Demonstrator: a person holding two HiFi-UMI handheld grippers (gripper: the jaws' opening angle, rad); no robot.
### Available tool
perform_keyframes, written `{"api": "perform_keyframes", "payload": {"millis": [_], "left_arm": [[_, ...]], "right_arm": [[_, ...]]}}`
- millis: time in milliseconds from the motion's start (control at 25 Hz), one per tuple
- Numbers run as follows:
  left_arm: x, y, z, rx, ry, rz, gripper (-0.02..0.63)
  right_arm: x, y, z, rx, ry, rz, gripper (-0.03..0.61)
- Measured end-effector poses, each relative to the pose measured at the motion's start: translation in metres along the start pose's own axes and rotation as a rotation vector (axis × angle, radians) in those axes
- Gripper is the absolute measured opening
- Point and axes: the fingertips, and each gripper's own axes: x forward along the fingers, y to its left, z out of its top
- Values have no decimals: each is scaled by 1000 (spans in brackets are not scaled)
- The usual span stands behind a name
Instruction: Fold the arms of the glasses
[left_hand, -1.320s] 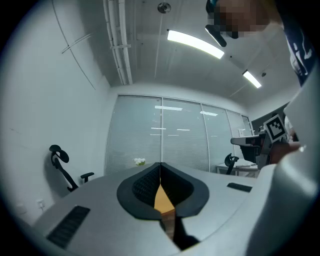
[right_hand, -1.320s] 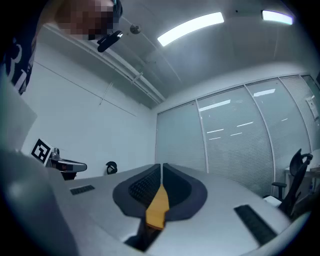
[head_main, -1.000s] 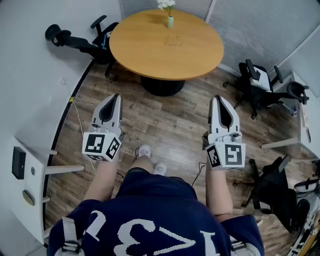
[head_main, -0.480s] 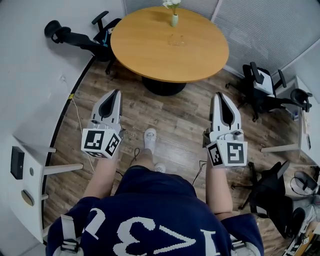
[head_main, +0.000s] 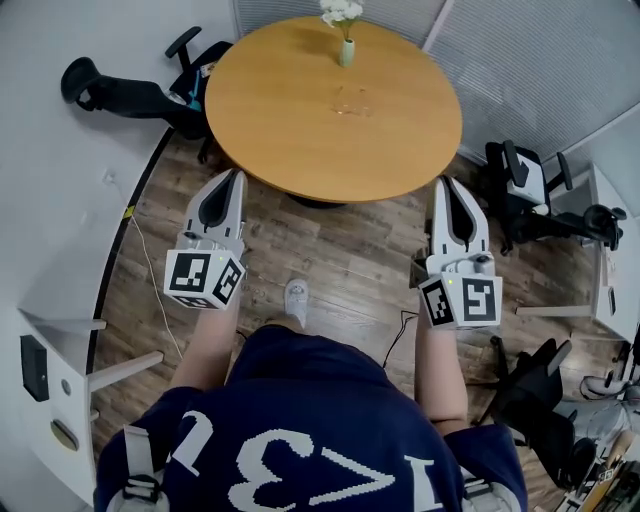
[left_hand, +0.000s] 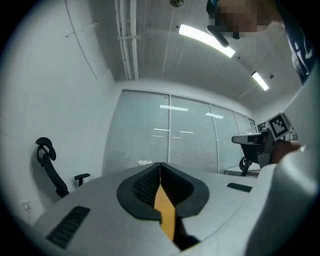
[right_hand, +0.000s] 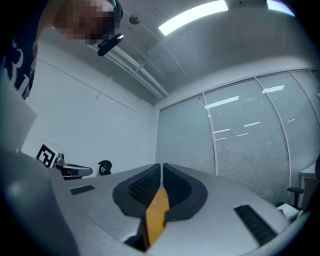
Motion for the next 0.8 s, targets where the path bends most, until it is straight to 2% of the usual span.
{"api": "perform_keyframes", "payload": {"millis": [360,600,800], "left_arm": [[97,55,-4,-3,5,-61,15],[136,66,-21,-27,43,-81,15],[166,74,-37,-39,68,-79,15]], "right_arm": [[93,-23,-12,-10,-15,-59,37],[124,-38,-28,-7,22,-80,37],[158,-53,-42,-3,37,-58,37]]}}
